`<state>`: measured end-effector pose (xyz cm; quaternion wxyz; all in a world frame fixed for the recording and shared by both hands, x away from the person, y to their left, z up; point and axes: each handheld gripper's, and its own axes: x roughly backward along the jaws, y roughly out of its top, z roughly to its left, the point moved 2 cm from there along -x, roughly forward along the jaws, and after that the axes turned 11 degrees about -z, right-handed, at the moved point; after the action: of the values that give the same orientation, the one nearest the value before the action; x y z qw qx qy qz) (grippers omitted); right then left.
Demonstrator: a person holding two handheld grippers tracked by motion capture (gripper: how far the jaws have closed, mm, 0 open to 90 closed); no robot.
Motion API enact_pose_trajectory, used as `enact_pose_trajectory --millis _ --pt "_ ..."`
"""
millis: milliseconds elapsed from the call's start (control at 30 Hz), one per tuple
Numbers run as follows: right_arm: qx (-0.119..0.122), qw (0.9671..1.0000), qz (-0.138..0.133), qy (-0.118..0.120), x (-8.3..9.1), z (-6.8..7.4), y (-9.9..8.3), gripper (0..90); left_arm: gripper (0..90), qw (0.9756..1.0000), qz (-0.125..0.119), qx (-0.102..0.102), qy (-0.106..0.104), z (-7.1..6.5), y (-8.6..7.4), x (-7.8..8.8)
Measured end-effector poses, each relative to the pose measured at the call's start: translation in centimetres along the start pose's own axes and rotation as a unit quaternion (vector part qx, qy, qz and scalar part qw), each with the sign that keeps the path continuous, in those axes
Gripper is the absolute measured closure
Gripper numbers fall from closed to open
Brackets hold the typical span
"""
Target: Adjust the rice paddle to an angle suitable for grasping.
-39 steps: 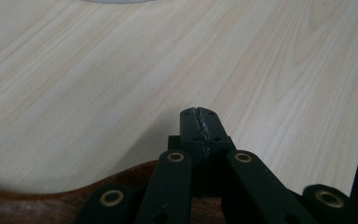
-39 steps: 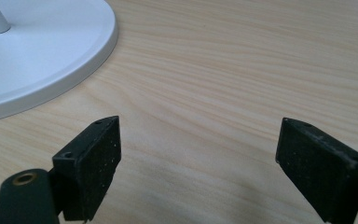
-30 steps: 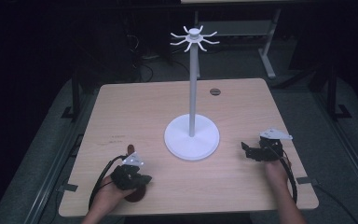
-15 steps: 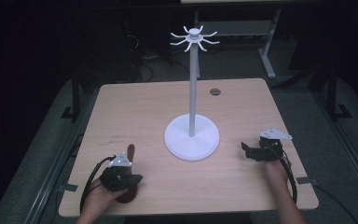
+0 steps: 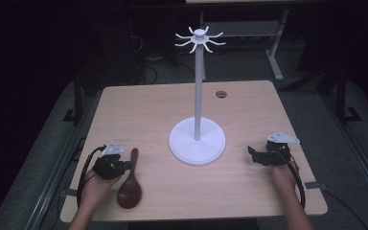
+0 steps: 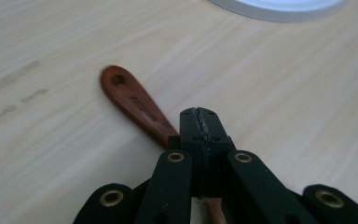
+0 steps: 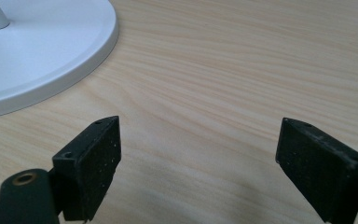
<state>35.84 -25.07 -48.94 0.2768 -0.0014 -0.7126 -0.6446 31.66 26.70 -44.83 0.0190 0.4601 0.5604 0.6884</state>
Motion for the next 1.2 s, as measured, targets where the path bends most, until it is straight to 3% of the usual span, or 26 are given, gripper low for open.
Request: enact_pose_trajectory --millis 200,267,300,367,467,633,867,1133,1200 --pt "-0.001 1.0000 0.000 0.000 0.0 0.0 0.0 13.5 89.9 0.9992 -0.022 0.018 0.028 1.7 1.0 -0.7" --pt "-0.001 1.0000 0.000 0.000 0.0 0.0 0.0 13.5 89.9 0.9981 -0.030 0.033 0.041 2.4 0.8 -1.0" --pt "-0.001 1.0000 0.000 0.000 0.0 0.0 0.0 13.5 89.9 0.9983 -0.027 0.027 0.044 2.6 0.6 -1.1" --pt "0.000 1.0000 0.000 0.001 0.0 0.0 0.0 13.5 89.9 0.9980 -0.022 0.038 0.046 2.9 0.0 -1.3" --pt "-0.001 1.0000 0.000 0.002 0.0 0.0 0.0 13.5 89.9 0.9979 -0.018 0.051 0.037 3.1 -0.7 -1.4" --pt "0.000 1.0000 0.001 0.002 0.0 0.0 0.0 13.5 89.8 0.9987 -0.005 0.046 0.022 2.8 -1.1 -1.8" --pt "0.000 1.0000 0.001 0.003 0.0 0.0 0.0 13.5 89.9 0.9991 -0.006 0.042 0.010 2.1 -1.1 -2.1" --pt "0.000 1.0000 0.001 0.002 0.0 0.0 0.0 13.5 89.8 0.9995 -0.001 0.010 -0.028 -0.3 -0.2 -2.9" --pt "0.000 1.0000 0.001 0.002 0.0 0.0 0.0 13.5 89.9 0.9994 -0.003 0.011 -0.033 -0.7 -0.1 -3.0"
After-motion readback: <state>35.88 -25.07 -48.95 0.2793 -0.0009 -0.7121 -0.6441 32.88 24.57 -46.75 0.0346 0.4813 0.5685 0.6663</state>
